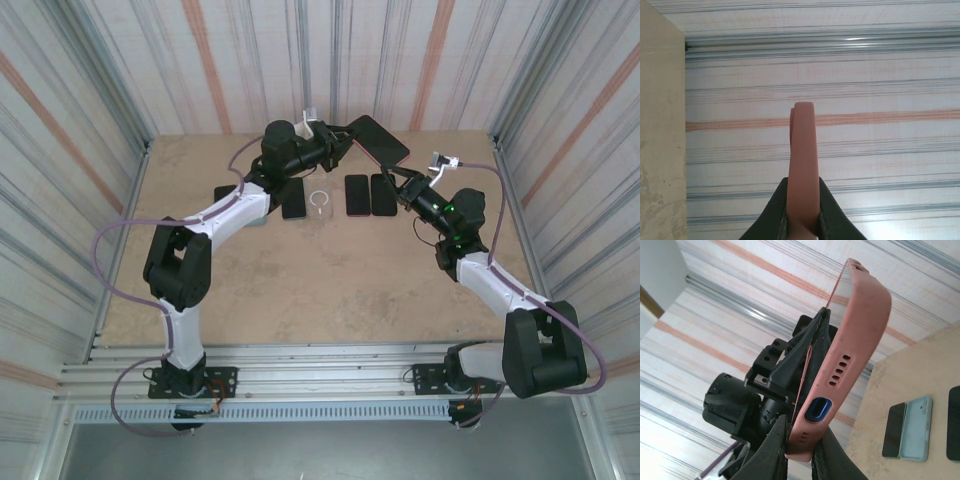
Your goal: Take the phone out of the phone case
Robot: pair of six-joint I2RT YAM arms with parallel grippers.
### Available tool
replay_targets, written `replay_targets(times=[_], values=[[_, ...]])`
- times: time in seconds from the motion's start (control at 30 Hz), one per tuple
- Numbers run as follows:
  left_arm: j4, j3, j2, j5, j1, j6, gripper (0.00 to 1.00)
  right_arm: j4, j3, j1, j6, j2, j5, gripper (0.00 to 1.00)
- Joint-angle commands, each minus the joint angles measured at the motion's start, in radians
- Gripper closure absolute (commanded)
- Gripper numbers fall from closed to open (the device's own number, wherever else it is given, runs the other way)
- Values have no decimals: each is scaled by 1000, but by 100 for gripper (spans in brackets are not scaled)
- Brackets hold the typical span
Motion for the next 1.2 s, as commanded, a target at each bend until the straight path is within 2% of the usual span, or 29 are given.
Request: replay_targets(times=[0.0,0.37,0.73,0.87,1.0,1.1,1.17], values=[[101,9,-80,-21,8,-119,100,-23,-17,4,-172,-19,2,92],[127,10,-82,-20,7,-212,100,-88,-14,4,-346,-42,-11,93],[127,36,-91,13,4,-191,100,-182,-7,-43,-271,-11,5,95],[113,42,-96,30,8,-160,100,-125,-26,-51,-204,13,-9,94],[65,45,-103,53,20,-78,100,-128,-13,-63,-230,1,-50,85],[21,62,-99,97,42,31,100,-181,11,-96,-277,-15,-132,71],[-1,76,-95,137,63,116,100,-296,52,-112,-370,-31,-200,63]])
